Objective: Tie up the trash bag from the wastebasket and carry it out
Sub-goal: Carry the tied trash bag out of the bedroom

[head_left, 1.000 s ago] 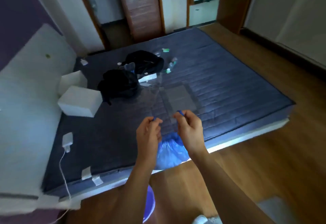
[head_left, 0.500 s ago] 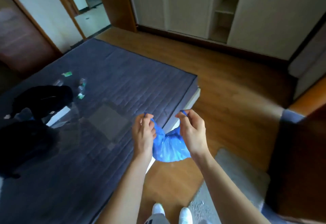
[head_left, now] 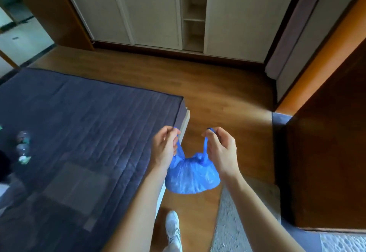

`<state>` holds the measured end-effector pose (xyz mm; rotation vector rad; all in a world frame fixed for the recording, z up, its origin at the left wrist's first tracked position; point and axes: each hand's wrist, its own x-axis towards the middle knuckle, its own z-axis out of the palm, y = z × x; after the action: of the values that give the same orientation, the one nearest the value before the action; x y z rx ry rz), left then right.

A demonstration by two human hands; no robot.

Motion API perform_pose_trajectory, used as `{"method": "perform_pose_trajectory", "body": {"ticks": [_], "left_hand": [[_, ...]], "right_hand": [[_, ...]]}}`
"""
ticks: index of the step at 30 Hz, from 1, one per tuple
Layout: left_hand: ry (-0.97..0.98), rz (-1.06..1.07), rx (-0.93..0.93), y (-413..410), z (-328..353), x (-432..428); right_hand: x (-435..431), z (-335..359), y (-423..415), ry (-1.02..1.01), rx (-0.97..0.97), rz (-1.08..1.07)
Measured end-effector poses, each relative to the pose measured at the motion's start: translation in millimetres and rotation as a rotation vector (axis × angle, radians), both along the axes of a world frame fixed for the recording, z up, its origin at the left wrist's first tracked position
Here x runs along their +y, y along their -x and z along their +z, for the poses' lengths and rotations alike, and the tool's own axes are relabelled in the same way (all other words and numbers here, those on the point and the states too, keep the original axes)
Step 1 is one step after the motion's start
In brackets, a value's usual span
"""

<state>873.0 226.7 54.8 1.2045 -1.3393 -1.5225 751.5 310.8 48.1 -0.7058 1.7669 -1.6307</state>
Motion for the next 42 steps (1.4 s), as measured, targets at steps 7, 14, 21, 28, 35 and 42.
{"method": "perform_pose_trajectory", "body": {"ticks": [7, 14, 21, 28, 35, 42], "left_hand": [[0.035, -0.164, -0.014, 16.5, 7.9, -105.1], [-0.013, -0.135, -0.059, 55.0, 0.2, -167.0], [-0.018, -0.183, -0.020, 120.8, -10.2, -212.2], [0.048, -0.246, -0.046, 232.1, -15.4, -239.2], [-0.004, -0.131, -0.182, 361.9, -14.4, -296.3], [0.061, -0.072, -0.140, 435.3, -20.3, -343.7]], "right_hand": [[-98.3, 16.6, 15.9, -0.004, 0.005, -0.151], [-152.9, 17.9, 33.9, 0.012, 0.011, -0.258], [-183.9, 8.3, 88.8, 0.007, 0.013, -0.337], [-220.8, -0.3, 187.3, 0.003, 0.025, -0.362], [-275.8, 7.1, 309.8, 0.012, 0.119, -0.276], [-324.0, 7.1, 405.1, 0.026, 0.089, -0.293]]}}
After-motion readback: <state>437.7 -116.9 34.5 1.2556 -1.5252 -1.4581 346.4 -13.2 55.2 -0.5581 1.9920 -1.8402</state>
